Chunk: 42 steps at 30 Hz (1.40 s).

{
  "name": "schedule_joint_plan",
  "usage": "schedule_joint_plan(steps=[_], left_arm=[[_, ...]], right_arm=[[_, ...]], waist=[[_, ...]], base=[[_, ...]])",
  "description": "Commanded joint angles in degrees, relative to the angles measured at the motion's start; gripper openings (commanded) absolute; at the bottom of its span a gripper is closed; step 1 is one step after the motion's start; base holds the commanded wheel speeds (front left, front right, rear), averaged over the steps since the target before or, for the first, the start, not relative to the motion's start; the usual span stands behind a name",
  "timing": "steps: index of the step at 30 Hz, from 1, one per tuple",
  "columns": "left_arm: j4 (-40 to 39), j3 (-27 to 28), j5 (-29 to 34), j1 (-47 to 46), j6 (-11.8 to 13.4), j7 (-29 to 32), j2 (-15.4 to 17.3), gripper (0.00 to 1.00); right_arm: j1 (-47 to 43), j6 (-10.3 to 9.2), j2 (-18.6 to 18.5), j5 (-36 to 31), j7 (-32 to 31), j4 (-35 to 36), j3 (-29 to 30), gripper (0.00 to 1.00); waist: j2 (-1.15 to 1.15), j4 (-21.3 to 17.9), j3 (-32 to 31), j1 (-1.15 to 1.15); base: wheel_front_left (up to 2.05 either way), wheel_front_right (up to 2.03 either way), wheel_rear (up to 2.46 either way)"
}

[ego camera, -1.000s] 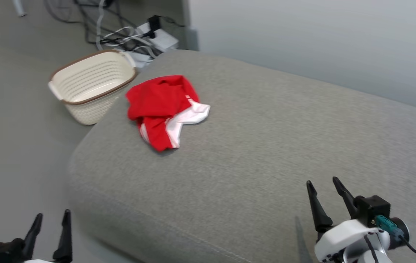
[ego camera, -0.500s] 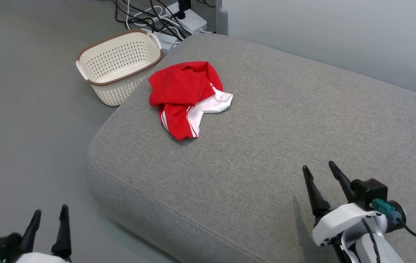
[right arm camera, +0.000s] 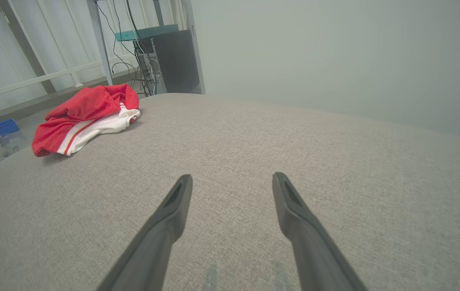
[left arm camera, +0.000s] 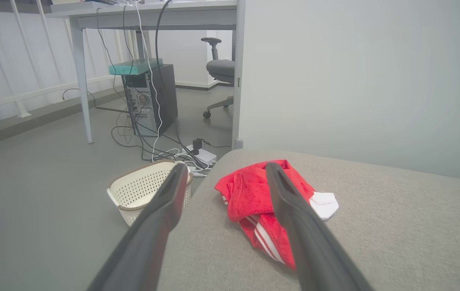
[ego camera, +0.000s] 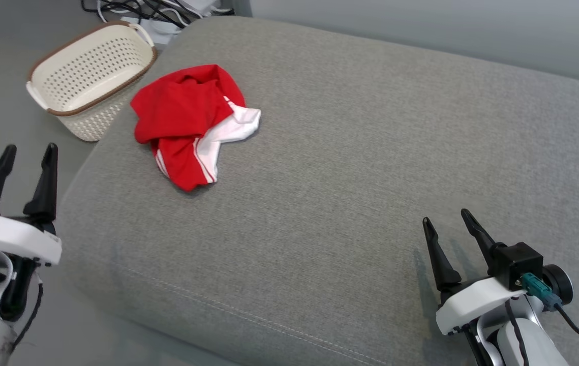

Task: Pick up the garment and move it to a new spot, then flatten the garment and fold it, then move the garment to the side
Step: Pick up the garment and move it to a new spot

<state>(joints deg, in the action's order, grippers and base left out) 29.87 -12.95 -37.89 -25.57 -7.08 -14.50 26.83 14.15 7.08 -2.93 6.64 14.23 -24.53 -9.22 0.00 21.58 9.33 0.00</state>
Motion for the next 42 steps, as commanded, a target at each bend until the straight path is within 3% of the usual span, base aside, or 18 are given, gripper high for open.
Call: schedule_joint_plan(steps=[1, 9, 16, 23, 29, 30, 31, 36, 42], left_arm=[[-0.54, 1.35, -1.15, -3.26, -0.41, -0.50, 3.37, 1.00], [0.80, -5.89, -11.02, -10.54, -0.41, -0.50, 10.06, 1.00], [3.16, -8.53, -17.47, -11.53, -0.41, -0.50, 14.00, 1.00], [8.74, -8.62, -23.84, -10.55, -0.41, -0.50, 15.95, 1.00], [14.21, -12.14, -27.51, -11.91, -0.41, -0.50, 15.61, 1.00], [14.55, -12.76, -27.91, -12.28, -0.41, -0.50, 15.60, 0.84], [15.01, -13.24, -27.99, -12.71, -0.41, -0.50, 15.76, 0.00], [14.13, -9.37, -23.09, -15.55, -0.41, -0.50, 15.86, 0.00], [1.46, -0.68, -13.82, -14.65, -0.41, -0.50, 11.55, 0.00]], right_arm=[[1.11, 0.41, 0.05, -0.41, 0.76, 2.05, -1.27, 1.00], [0.60, 0.41, 0.05, -2.90, 0.76, 9.64, -3.03, 1.00], [-1.30, 0.41, 0.05, -4.09, 0.32, 17.79, -5.07, 1.00], [-4.24, 0.41, 0.05, -5.56, -0.54, 24.14, -5.39, 1.00], [-5.71, 0.41, 0.05, -6.38, -1.24, 27.16, -4.96, 1.00], [-5.83, 0.41, 0.05, -6.39, -1.34, 27.40, -4.86, 1.00], [-5.92, 0.41, 0.05, -6.41, -1.43, 27.57, -4.77, 1.00], [-5.85, 0.41, 0.05, -5.44, -1.44, 26.93, -4.18, 1.00], [-4.90, 0.41, 0.05, -2.99, -0.74, 23.27, -3.57, 1.00]], waist=[[0.00, -3.53, 3.19, 0.00], [0.00, -11.98, 9.94, 0.00], [0.00, -18.39, 15.10, 0.00], [0.00, -22.29, 18.65, 0.00], [0.00, -23.14, 19.79, 0.00], [0.00, -23.10, 19.77, 0.00], [0.00, -23.03, 19.70, 0.00], [0.00, -22.19, 17.99, 0.00], [0.00, -21.42, 13.42, 0.00]], base=[[0.00, 0.00, 0.00], [0.00, 0.00, 0.00], [0.00, 0.00, 0.00], [0.00, 0.00, 0.00], [0.00, 0.00, 0.00], [0.00, 0.00, 0.00], [0.00, 0.00, 0.00], [0.00, 0.00, 0.00], [0.00, 0.00, 0.00]])
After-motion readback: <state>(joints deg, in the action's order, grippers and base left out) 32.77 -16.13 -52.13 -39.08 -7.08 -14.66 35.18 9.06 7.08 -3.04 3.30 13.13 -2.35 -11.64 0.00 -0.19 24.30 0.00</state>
